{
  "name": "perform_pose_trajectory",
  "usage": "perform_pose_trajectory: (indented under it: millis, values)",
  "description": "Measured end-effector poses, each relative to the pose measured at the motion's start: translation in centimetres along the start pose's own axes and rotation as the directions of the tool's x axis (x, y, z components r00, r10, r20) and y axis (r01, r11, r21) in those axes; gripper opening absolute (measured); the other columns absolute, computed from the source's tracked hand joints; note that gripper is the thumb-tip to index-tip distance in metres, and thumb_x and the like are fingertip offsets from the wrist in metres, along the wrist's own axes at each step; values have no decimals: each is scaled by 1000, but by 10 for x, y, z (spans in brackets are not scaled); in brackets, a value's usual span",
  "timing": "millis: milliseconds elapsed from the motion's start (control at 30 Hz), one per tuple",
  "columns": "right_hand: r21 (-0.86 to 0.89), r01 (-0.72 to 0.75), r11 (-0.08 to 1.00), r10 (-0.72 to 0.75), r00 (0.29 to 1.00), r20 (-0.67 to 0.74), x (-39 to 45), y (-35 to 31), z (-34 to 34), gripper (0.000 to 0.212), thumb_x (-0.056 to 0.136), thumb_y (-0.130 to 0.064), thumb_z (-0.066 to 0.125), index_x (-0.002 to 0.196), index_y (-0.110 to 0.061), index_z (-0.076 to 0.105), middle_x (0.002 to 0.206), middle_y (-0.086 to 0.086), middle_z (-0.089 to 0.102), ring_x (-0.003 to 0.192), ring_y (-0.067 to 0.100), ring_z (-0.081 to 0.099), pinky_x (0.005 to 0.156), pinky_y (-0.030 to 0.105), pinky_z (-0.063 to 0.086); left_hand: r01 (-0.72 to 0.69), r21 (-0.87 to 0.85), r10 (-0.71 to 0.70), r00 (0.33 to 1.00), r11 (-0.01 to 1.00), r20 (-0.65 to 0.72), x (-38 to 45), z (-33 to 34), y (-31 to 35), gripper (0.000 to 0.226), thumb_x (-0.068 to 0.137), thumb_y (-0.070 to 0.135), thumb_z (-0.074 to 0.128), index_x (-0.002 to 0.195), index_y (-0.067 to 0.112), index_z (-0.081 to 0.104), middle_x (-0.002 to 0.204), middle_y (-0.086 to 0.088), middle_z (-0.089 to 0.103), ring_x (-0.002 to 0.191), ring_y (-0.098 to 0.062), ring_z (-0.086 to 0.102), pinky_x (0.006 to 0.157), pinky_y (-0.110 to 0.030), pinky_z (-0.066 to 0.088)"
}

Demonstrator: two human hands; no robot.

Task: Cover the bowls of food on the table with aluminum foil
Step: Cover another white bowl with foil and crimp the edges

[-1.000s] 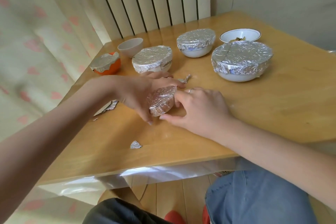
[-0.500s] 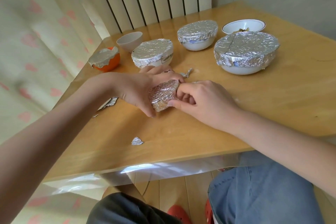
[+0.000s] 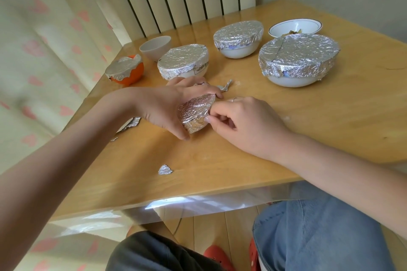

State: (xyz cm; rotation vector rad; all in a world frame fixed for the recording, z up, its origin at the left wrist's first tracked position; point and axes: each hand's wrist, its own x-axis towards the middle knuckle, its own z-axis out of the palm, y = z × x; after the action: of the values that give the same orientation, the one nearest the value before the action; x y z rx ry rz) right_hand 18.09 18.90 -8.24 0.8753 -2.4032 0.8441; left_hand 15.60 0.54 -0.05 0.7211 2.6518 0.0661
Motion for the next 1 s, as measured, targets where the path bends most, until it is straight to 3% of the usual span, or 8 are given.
perform_pose_trajectory:
  millis: [133,367,467,567,667,767,900,1000]
  values:
    - [-80,80,994,-84,995,-46,-1,-3,1,28,85,-36,44,65,-20,54,56,-12,36,53,23,55,47,24,30,2,3,-2,1000,1000,-21,-1,0,0,100,64,25,87,128,66,22,146,19,16,142,-14,9,116,-43,20]
    - [-165,153,974,-159,987,-28,-3,-5,1,29,86,-31,40,69,-15,57,55,-1,58,52,24,59,47,23,31,5,-11,-5,1000,1000,-31,-1,1,2,98,67,23,85,126,66,21,144,21,15,139,-10,11,107,-29,19]
    - [-119,147,982,-142,988,54,-3,-3,-4,27,91,-29,38,79,-14,57,60,-6,56,59,23,56,50,29,36,5,-12,-5,1000,1000,-22,-2,1,2,99,68,22,85,127,67,19,145,21,14,139,-9,11,105,-27,17]
    - [49,54,997,-64,968,244,4,7,-12,17,96,-26,49,86,-21,61,56,-15,41,59,3,45,56,30,33,16,7,-16,1000,1000,-10,-2,0,3,101,66,24,85,127,68,17,147,20,13,140,-11,9,108,-31,18]
    - [152,47,987,-88,957,276,15,13,-16,14,91,-24,58,80,-24,66,54,-16,41,58,-1,46,59,25,36,23,10,-23,1000,1000,6,-1,0,4,101,57,37,82,119,78,14,146,22,12,140,-13,7,114,-40,21]
    - [174,58,983,-107,952,286,19,13,-14,18,88,-26,60,71,-30,56,60,-15,46,59,4,46,61,26,37,22,12,-22,1000,1000,12,-1,0,2,97,52,43,73,110,84,7,144,25,13,139,-12,8,115,-43,22]
    - [62,66,996,-82,952,294,23,12,-18,22,86,-37,58,66,-29,56,60,-12,50,60,3,46,57,21,30,34,26,-34,999,999,27,1,0,0,100,51,44,72,121,78,9,148,27,6,141,-11,4,115,-40,20]
    - [-139,93,986,-52,961,273,30,13,-23,41,81,-57,55,59,-22,56,60,-7,56,63,8,48,55,25,28,29,33,-31,999,999,38,1,0,-1,100,51,46,72,115,84,5,148,29,4,141,-10,3,114,-37,20]
